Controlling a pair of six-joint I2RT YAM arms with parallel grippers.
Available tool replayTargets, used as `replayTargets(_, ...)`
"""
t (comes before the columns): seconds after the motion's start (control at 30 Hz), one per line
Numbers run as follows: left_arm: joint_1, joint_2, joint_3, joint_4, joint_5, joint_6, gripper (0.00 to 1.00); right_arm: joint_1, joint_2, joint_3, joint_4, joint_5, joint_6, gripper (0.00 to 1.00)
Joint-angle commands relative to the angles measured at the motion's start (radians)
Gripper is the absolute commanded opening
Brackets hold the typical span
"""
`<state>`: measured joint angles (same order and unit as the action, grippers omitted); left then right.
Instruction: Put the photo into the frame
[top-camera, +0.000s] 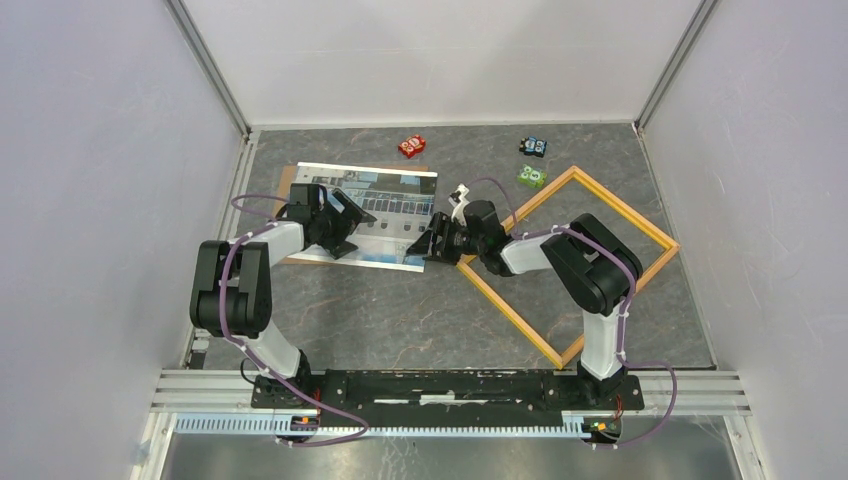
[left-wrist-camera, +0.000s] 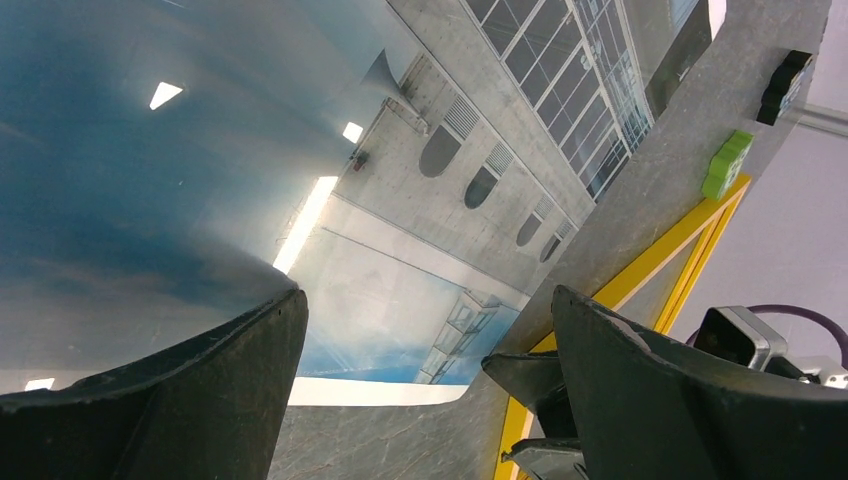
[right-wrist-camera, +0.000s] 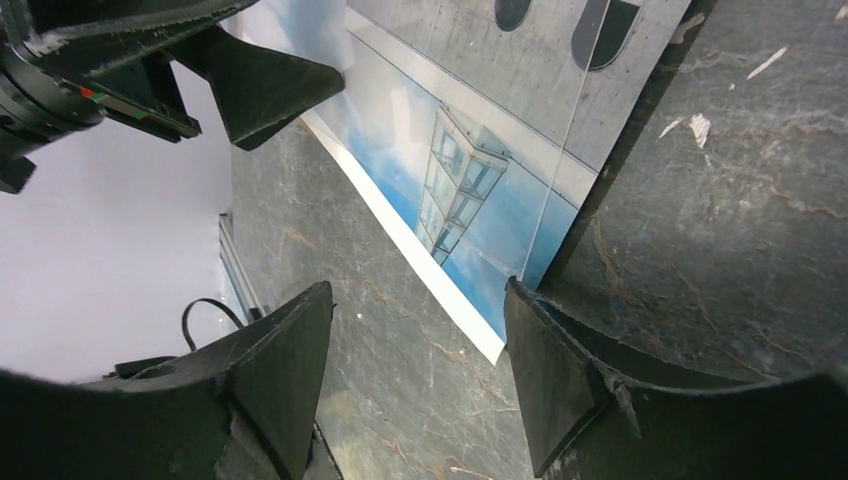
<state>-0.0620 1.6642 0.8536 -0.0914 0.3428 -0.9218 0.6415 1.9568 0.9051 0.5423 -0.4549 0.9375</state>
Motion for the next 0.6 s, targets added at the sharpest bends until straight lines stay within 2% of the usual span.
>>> replayTargets(0.0, -0.002, 0.039, -0.041, -0.053, -0.017, -0.017, 1.00, 0.007, -0.010, -0.017, 0.085, 0.003, 0.091, 0.70)
replayTargets(0.33, -0.007, 0.030, -0.047, -0.045, -0.007, -0.020, 1.00, 0.001, 0.008, -0.002, 0.126, 0.045, 0.116, 0.72)
replayTargets(0.57, -0.014, 0.019, -0.047, -0.042, -0.009, -0.014, 1.00, -0.005, -0.014, -0.005, -0.003, 0.108, 0.042, 0.73)
